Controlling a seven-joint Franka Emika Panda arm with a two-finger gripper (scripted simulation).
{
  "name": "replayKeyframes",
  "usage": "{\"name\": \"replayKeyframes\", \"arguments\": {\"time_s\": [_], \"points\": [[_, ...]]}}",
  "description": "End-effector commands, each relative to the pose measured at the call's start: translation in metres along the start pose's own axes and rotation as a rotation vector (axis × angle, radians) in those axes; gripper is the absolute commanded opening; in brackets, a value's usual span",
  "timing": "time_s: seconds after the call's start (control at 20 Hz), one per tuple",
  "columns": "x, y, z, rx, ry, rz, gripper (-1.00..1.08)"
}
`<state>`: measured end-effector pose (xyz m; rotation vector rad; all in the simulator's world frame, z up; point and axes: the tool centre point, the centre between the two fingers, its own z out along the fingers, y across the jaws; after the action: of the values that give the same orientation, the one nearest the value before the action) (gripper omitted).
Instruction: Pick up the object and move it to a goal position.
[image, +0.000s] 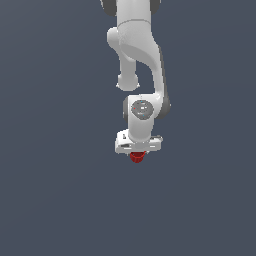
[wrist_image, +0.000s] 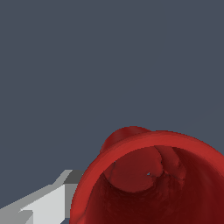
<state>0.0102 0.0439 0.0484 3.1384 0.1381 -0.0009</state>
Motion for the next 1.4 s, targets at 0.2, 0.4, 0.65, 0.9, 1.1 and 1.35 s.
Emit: {"name": "replayKeyframes", "arguments": {"time_s": [0.2, 0.4, 0.65, 0.9, 1.1, 1.35], "points": [[0.000, 0.001, -0.001, 0.000, 0.001, 0.000, -1.00], [-0.004, 0.008, -0.007, 0.000, 0.001, 0.000, -1.00], [-0.013, 0.029, -0.025, 0.000, 0.001, 0.000, -1.00], [-0.029, 0.063, -0.056, 0.000, 0.001, 0.000, -1.00], [-0.046, 0.099, -0.088, 0.001, 0.001, 0.000, -1.00], [-0.067, 0.146, -0.130, 0.002, 0.001, 0.000, -1.00]]}}
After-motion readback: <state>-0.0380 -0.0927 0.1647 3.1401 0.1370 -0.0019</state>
